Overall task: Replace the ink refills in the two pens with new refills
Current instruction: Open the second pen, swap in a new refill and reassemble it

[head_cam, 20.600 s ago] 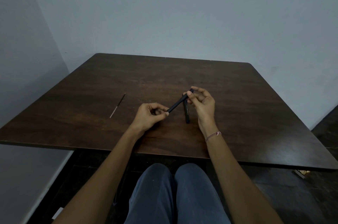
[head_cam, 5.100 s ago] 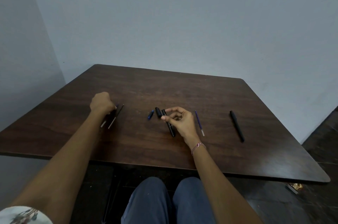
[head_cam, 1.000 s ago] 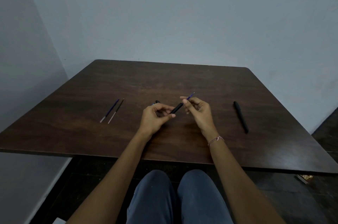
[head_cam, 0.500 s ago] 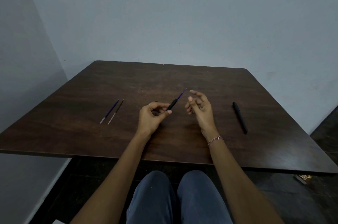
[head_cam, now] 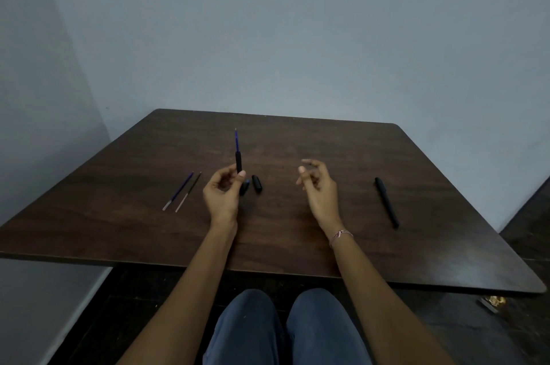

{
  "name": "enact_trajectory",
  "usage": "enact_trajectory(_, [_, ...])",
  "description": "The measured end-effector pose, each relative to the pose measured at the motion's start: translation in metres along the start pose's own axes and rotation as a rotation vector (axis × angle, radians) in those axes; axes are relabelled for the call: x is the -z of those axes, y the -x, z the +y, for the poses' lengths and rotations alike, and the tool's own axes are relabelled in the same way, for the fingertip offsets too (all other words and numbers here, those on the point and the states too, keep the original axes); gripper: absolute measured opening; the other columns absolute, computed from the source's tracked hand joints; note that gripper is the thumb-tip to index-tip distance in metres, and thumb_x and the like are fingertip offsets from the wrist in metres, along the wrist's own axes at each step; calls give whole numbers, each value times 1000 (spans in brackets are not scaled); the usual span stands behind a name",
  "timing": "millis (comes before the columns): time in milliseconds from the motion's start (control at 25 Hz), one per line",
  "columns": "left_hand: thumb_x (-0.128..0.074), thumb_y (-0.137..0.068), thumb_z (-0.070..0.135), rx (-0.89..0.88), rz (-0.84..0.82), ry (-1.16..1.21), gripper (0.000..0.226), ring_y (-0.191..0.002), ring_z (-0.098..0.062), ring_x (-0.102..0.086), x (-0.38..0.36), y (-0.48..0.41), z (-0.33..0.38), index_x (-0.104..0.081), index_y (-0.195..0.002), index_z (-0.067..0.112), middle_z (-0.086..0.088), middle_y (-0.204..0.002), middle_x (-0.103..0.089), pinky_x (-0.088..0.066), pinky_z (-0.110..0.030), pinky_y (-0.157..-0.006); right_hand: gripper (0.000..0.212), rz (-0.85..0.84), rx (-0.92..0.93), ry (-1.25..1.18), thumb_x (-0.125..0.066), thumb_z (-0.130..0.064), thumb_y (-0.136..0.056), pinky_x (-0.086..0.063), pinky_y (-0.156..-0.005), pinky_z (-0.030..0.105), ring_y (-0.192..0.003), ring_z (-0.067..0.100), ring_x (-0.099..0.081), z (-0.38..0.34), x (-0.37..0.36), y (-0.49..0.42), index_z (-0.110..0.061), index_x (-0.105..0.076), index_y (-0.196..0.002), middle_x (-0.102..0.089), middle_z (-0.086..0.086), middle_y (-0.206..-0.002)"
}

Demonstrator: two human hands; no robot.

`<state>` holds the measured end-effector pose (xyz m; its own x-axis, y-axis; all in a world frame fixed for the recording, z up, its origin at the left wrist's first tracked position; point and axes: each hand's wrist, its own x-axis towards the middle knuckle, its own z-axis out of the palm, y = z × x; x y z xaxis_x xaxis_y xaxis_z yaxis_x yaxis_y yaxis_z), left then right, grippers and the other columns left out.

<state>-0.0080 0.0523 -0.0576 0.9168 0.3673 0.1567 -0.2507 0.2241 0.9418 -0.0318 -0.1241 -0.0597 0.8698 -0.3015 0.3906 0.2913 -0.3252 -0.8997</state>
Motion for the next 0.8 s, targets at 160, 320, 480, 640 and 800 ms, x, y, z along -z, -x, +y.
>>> enact_trajectory(160, [-70,-79,4,-9,47,6,21,-80,-3,-58,1,0,1,-65,-98,10,7,-85,-63,-48,-7,-66,11,-150,101,479,-59,-31,-91,-52,-69,29,-81,10,-63,-16,-36,-8,-26,-63,-100,-68,-6,-84])
enact_trajectory(320, [-70,-80,5,-8,95,6,21,-80,-2,-57,3,0,0,-64,-100,8,7,-87,-62,-47,-5,-65,15,-217,226,787,-61,-29,-91,-50,-74,32,-96,18,-62,-39,-76,-18,-20,-67,-100,-71,2,-95])
enact_trajectory(480, [-70,-80,8,16,129,23,23,-84,-3,-59,7,-3,-2,-64,-103,11,6,-91,-63,-49,-8,-66,17,-313,252,1014,-59,-25,-91,-44,-69,31,-100,24,-62,-51,-100,-25,-15,-69,-100,-70,6,-98])
enact_trajectory(640, [-70,-80,8,23,142,42,20,-82,-4,-59,6,-5,-3,-64,-97,16,6,-89,-63,-48,-7,-65,18,-412,270,1155,-50,-17,-95,-44,-69,32,-102,26,-59,-56,-111,-22,-9,-65,-100,-67,10,-103])
enact_trajectory(800, [-70,-80,9,36,154,48,21,-81,-3,-58,6,-6,-4,-65,-100,14,5,-89,-63,-49,-7,-66,22,-435,207,1130,-46,-19,-96,-44,-71,34,-100,29,-61,-61,-114,-21,-8,-65,-100,-67,12,-105])
